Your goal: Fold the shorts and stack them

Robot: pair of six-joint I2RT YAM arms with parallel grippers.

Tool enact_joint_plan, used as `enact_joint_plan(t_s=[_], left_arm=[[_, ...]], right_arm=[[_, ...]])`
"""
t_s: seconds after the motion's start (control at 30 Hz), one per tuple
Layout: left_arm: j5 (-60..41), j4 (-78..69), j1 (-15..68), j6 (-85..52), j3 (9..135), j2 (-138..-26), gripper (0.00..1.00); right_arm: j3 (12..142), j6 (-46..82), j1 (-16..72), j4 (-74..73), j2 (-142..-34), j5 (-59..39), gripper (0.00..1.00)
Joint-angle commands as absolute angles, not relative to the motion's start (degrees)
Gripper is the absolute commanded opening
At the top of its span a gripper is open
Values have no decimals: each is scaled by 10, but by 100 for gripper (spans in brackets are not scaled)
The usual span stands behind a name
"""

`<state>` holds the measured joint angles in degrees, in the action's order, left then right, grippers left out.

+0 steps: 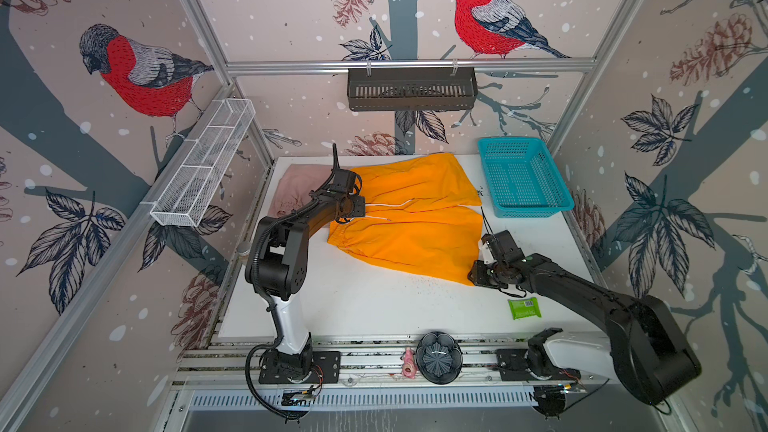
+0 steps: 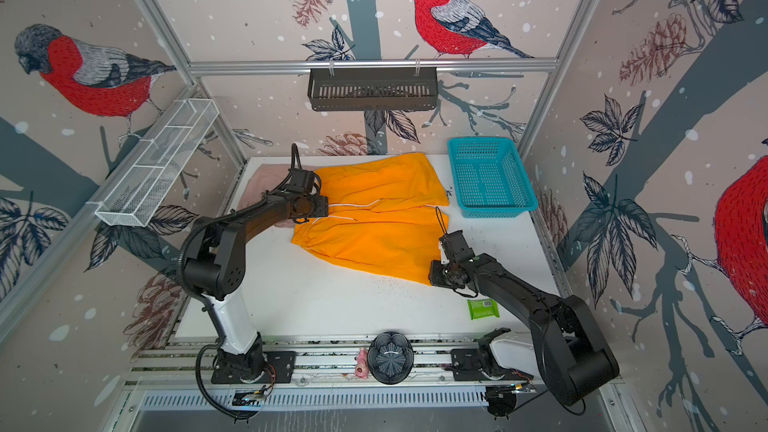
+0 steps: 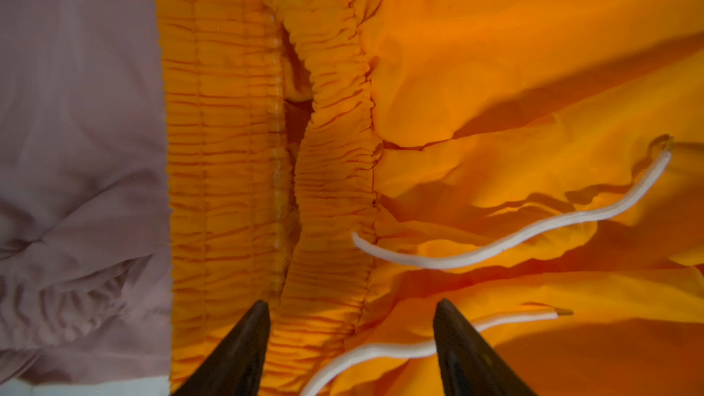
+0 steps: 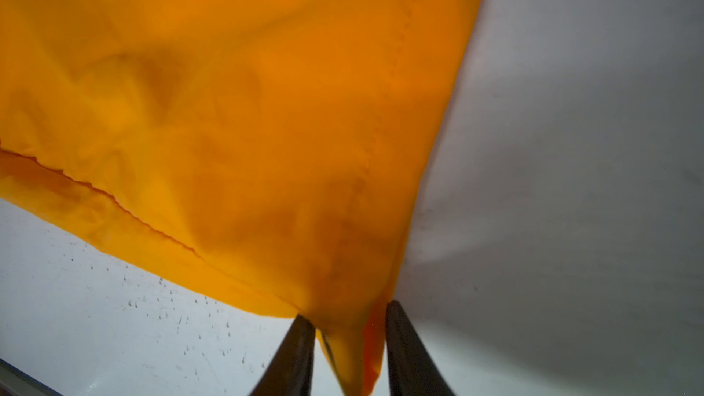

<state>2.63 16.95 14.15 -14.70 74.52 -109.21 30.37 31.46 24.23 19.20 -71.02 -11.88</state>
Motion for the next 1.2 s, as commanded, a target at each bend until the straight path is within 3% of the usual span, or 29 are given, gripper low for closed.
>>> enact_joint_plan(t_s=[0.0, 0.17, 0.43, 0.57, 0.67, 0.83, 1.17], left_arm=[[24, 152, 138, -137, 760, -1117, 65], [32, 155, 132, -145, 759, -1143, 57], [44, 151, 123, -144, 747, -1142, 60], [3, 133, 116, -140, 732, -1143, 58], [-23, 124, 115, -144, 725, -1144, 48], [-14, 140, 115, -140, 734, -1128, 1], [111, 275, 119, -142, 792, -1081, 0]], right_arm=[[297, 318, 240, 180, -709, -112, 34], [287, 323, 238, 176, -708, -114, 34], [282, 327, 237, 171, -713, -113, 34], [280, 328, 237, 168, -713, -110, 34], [278, 328, 236, 168, -714, -106, 33], [272, 330, 231, 174, -711, -94, 33], [291, 323, 206, 206, -708, -73, 17]])
